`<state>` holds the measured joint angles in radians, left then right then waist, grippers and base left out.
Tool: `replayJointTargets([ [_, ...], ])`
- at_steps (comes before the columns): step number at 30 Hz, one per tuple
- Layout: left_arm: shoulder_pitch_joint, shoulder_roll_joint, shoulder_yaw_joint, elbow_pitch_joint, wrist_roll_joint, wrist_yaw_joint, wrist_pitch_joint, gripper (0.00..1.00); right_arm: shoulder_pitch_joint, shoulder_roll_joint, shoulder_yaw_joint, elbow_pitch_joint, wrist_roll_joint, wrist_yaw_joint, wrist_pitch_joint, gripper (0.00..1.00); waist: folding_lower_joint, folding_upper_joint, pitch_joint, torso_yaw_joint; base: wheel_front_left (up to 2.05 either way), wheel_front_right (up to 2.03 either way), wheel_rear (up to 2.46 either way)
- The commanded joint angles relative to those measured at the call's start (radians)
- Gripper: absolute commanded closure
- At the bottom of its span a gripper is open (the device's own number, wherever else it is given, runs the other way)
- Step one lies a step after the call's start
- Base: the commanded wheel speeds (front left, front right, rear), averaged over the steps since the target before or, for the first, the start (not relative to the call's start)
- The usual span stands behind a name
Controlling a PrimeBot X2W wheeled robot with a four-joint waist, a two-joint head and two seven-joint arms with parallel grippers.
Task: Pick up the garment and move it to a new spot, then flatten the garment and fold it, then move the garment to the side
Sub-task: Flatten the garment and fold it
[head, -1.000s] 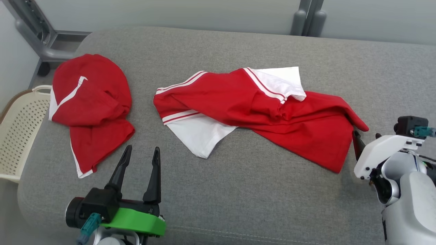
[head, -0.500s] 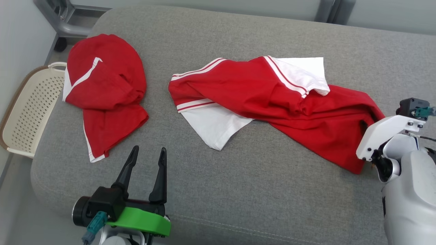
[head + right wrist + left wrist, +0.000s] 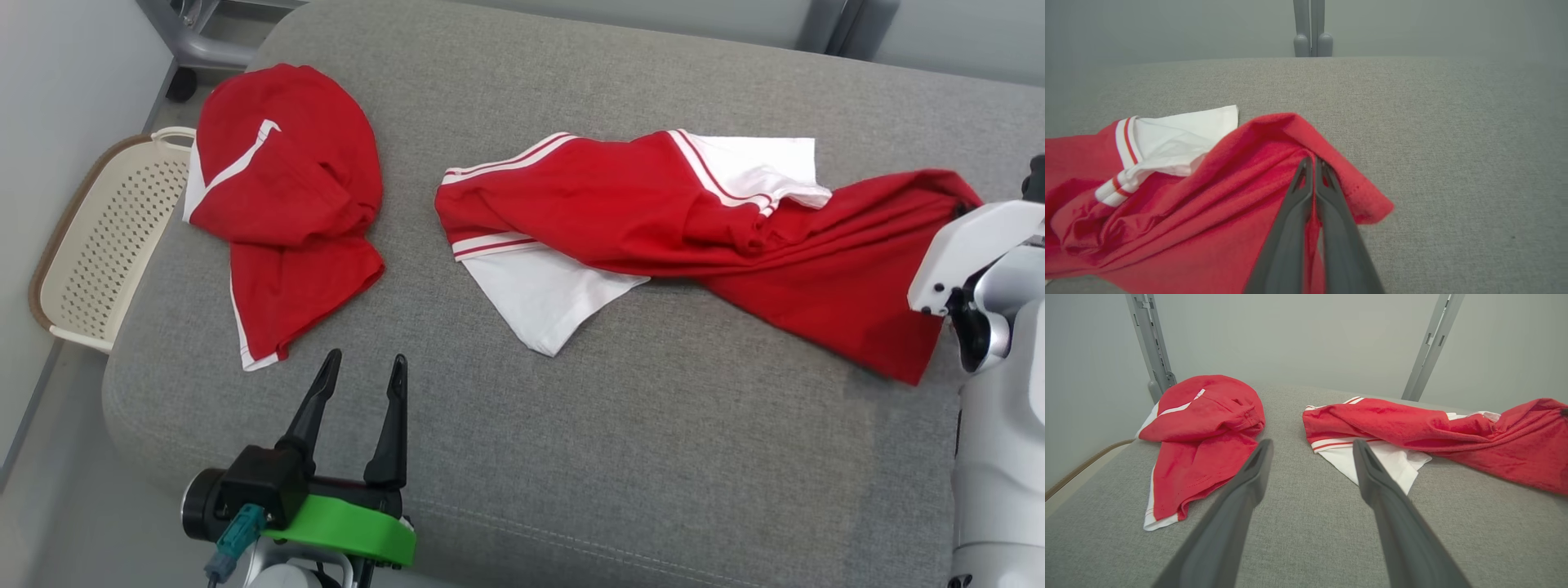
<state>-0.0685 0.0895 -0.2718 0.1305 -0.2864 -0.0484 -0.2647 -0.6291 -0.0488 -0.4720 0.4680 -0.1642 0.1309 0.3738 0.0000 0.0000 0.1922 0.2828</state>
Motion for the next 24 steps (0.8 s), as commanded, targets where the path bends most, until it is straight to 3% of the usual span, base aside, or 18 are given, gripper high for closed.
replayJointTargets([
  [1,-0.018,-0.002,0.002,0.001,0.01,-0.005,0.0,0.0,-0.025,-0.011,-0.009,-0.006,-0.019,0.0,-0.002,1.0,0.0,0.0,0.008,0.008,0.0,0.0,0.0],
  [22,-0.075,-0.029,-0.034,0.012,0.023,-0.036,0.0,0.0,-0.289,-0.198,-0.076,0.22,-0.282,0.0,-0.193,1.0,0.0,0.0,0.13,0.124,0.0,0.0,0.0],
  [24,-0.08,-0.031,-0.04,0.012,0.022,-0.04,0.0,0.0,-0.303,-0.206,-0.082,0.241,-0.317,0.0,-0.21,0.89,0.0,0.0,0.139,0.136,0.0,0.0,0.0],
])
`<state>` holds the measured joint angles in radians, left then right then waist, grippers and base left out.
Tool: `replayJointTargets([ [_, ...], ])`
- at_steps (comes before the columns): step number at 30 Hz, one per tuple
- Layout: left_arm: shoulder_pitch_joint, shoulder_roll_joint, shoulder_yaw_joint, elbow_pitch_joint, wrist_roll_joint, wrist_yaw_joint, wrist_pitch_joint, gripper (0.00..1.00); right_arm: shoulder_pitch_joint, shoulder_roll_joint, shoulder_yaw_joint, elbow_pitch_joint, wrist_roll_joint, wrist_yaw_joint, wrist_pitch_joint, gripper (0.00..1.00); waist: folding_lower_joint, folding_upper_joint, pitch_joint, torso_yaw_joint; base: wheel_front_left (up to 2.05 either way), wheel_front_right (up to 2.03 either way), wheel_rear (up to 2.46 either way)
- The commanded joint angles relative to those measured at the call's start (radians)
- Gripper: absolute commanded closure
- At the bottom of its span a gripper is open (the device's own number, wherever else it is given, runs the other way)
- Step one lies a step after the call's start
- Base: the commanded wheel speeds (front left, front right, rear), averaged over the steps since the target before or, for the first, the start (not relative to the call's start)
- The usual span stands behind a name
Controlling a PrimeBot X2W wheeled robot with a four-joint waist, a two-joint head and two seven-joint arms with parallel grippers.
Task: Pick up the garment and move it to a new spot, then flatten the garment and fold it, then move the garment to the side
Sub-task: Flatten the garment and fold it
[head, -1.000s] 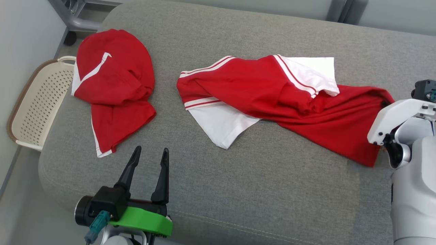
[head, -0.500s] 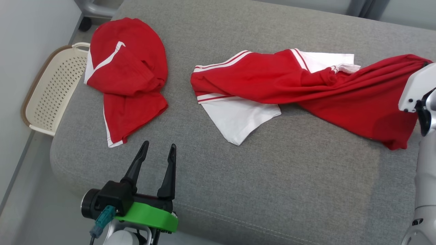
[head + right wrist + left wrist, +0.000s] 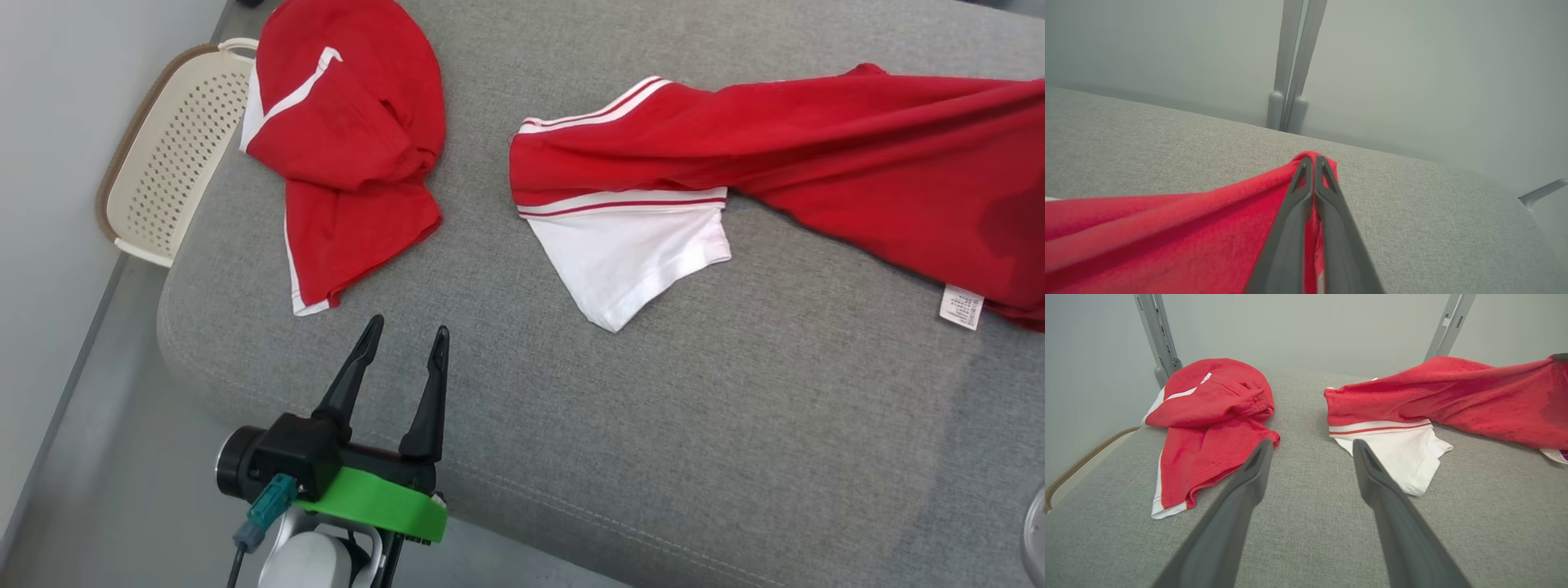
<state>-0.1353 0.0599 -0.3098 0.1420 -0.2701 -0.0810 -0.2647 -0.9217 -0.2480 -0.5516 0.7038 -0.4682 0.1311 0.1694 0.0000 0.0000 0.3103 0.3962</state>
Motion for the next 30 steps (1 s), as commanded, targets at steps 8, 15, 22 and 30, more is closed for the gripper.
replayJointTargets([
  [8,-0.028,-0.007,-0.007,-0.006,0.007,-0.008,0.0,0.0,-0.066,-0.032,-0.036,0.028,-0.099,-0.001,-0.15,0.94,0.0,0.0,0.046,0.047,0.0,0.0,0.0],
  [15,-0.025,-0.009,0.004,-0.001,0.007,-0.001,0.0,0.0,-0.087,-0.003,-0.053,0.074,-0.138,-0.001,-0.126,0.0,0.0,0.0,0.048,0.026,0.0,0.0,0.0],
  [22,-0.02,-0.009,0.016,0.004,0.013,0.001,0.0,0.0,-0.044,0.051,-0.061,0.098,-0.058,-0.001,0.017,0.0,0.0,0.0,0.014,-0.019,0.0,0.0,0.0],
  [30,0.004,-0.009,0.035,0.014,0.018,-0.001,0.0,0.0,0.062,0.082,0.062,-0.024,0.036,-0.001,0.199,0.0,0.0,0.0,-0.043,-0.082,0.0,0.0,0.0],
])
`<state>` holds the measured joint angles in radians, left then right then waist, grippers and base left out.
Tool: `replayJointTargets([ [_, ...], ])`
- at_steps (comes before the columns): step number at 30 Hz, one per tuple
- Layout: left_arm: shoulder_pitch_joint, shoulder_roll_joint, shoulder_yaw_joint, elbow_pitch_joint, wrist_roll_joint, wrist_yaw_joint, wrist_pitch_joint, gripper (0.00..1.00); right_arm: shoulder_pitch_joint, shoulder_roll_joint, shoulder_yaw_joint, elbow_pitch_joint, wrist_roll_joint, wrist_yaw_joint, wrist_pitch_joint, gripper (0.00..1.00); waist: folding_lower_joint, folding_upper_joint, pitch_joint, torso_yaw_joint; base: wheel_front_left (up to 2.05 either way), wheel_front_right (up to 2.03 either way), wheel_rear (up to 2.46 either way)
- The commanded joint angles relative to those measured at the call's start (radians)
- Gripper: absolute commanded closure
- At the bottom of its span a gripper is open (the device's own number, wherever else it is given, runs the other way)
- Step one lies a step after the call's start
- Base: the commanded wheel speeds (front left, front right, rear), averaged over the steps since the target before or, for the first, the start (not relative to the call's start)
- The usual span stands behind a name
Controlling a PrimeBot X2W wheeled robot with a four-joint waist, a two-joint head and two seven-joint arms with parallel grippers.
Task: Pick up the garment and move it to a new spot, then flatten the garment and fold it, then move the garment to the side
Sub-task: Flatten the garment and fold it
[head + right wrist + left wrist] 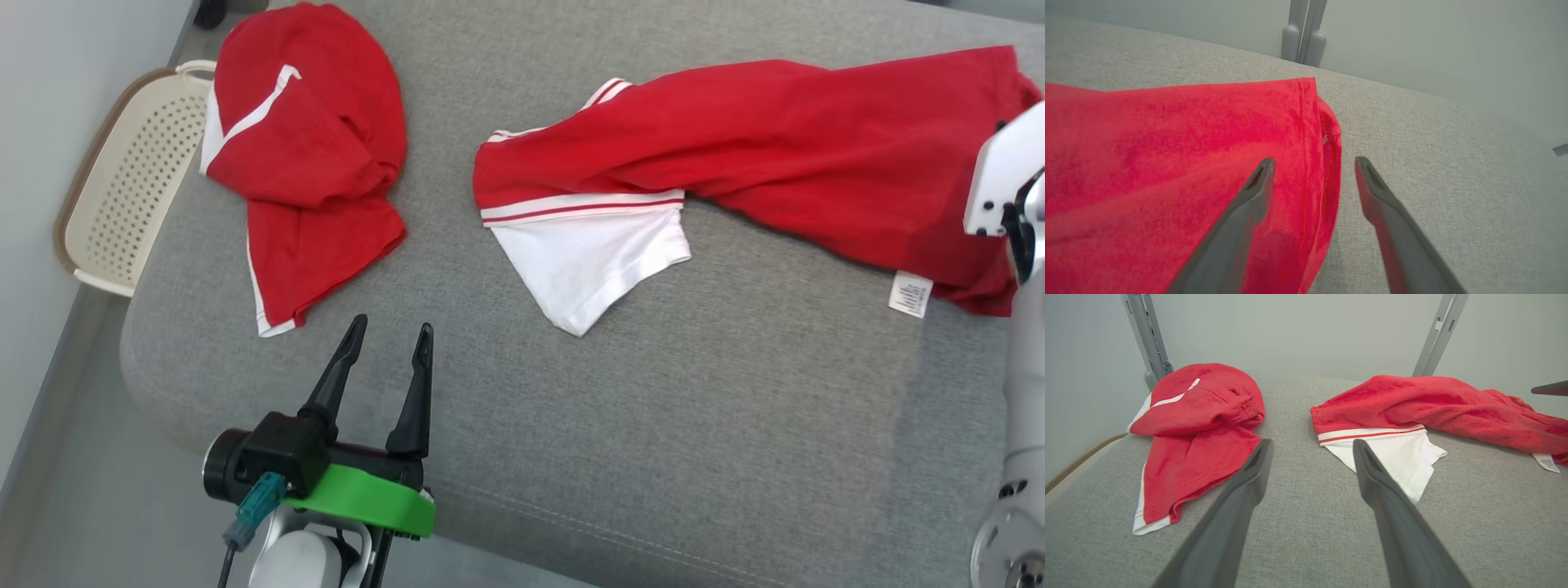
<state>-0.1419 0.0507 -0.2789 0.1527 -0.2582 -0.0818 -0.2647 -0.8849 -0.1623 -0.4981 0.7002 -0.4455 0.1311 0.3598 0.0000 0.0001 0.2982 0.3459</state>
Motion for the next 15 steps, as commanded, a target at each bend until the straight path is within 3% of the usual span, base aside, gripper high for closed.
replayJointTargets([
  [1,0.013,0.0,0.005,0.005,0.007,-0.001,0.0,0.0,0.051,-0.002,0.027,-0.05,0.028,-0.001,0.022,0.0,0.0,-0.0001,-0.04,-0.041,0.0,0.0,0.0],
  [7,0.03,0.001,0.012,0.016,0.017,-0.002,0.0,0.0,0.214,0.014,0.102,-0.236,0.111,-0.001,0.057,0.0,0.0,-0.0001,-0.085,-0.087,0.0,0.0,0.0],
  [15,0.051,0.001,0.019,0.034,0.026,-0.003,0.0,0.0,0.478,0.082,0.18,-0.497,0.231,-0.001,0.049,0.0,0.0,-0.0001,-0.133,-0.138,0.0,0.0,0.0],
])
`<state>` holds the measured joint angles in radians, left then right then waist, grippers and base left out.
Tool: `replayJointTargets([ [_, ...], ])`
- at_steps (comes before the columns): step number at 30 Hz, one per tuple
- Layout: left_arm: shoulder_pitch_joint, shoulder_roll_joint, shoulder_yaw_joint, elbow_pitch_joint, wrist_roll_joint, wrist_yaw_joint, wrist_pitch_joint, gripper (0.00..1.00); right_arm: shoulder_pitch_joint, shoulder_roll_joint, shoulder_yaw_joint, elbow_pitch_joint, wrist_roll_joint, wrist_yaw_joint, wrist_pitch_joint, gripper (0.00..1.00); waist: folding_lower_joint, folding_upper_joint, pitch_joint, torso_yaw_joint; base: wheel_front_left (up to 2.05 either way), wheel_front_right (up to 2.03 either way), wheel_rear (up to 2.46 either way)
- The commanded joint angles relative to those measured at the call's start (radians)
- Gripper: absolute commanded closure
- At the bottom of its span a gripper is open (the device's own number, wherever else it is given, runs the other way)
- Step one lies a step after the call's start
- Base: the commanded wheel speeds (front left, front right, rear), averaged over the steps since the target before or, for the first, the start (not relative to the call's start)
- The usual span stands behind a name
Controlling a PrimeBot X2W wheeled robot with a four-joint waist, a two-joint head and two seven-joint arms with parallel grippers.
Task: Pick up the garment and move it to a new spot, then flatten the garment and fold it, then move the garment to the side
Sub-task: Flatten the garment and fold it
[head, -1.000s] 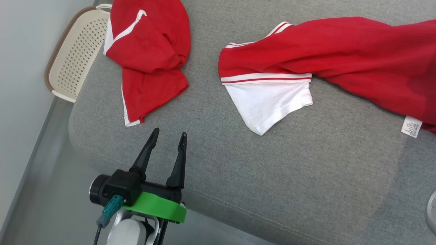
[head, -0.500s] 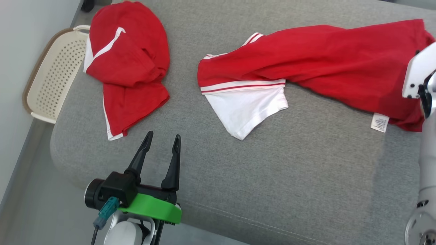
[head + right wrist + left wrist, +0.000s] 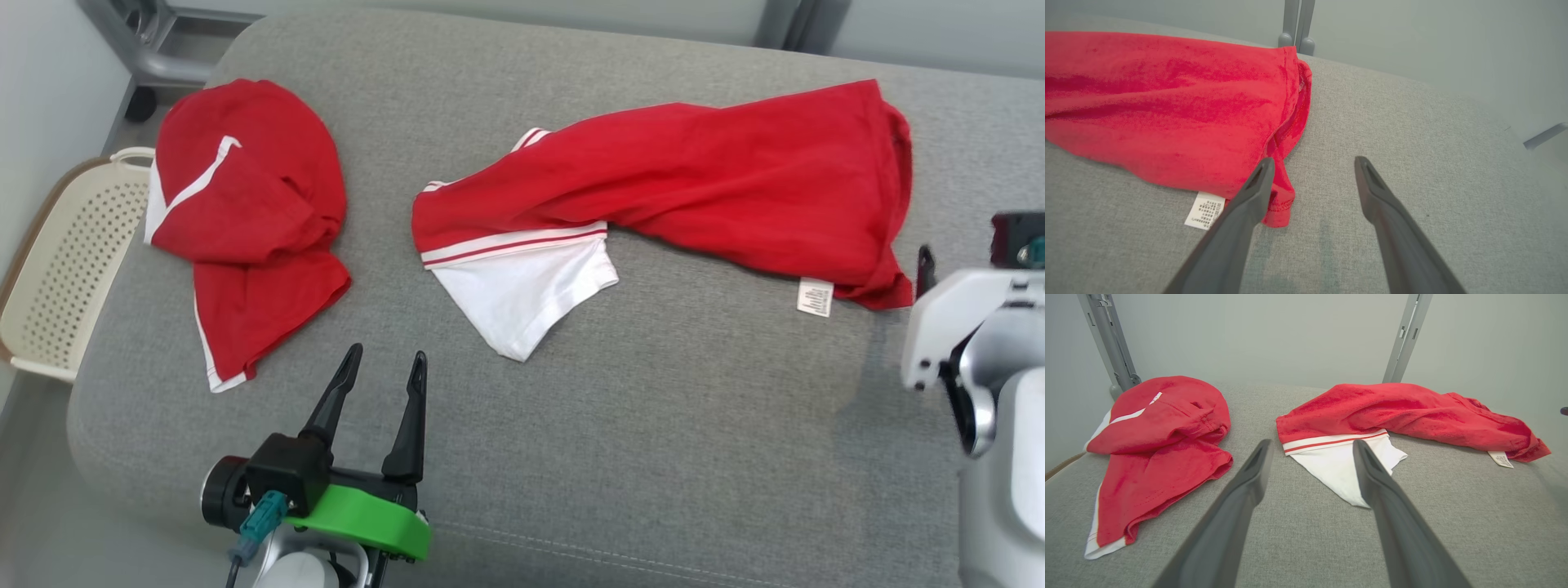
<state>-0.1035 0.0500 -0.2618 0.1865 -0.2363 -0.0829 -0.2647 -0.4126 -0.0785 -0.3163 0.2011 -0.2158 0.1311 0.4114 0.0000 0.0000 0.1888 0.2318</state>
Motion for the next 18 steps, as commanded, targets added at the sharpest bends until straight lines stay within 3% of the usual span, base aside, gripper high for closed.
replayJointTargets([
  [1,0.013,0.001,0.003,0.003,0.005,-0.002,0.0,0.0,0.033,0.005,0.006,-0.015,0.01,-0.001,-0.01,0.0,0.0,0.0,-0.027,-0.029,0.0,0.0,0.0],
  [8,0.009,0.001,0.006,0.009,0.007,-0.007,0.0,0.0,0.134,0.026,0.037,-0.022,0.048,-0.001,-0.066,0.0,0.0,0.0,-0.024,-0.041,0.0,0.0,0.0],
  [18,-0.021,0.001,-0.004,0.019,0.001,-0.014,0.0,0.0,0.095,0.026,0.077,0.124,0.118,-0.001,-0.134,0.0,0.0,0.0,0.018,-0.012,0.0,0.0,0.0],
])
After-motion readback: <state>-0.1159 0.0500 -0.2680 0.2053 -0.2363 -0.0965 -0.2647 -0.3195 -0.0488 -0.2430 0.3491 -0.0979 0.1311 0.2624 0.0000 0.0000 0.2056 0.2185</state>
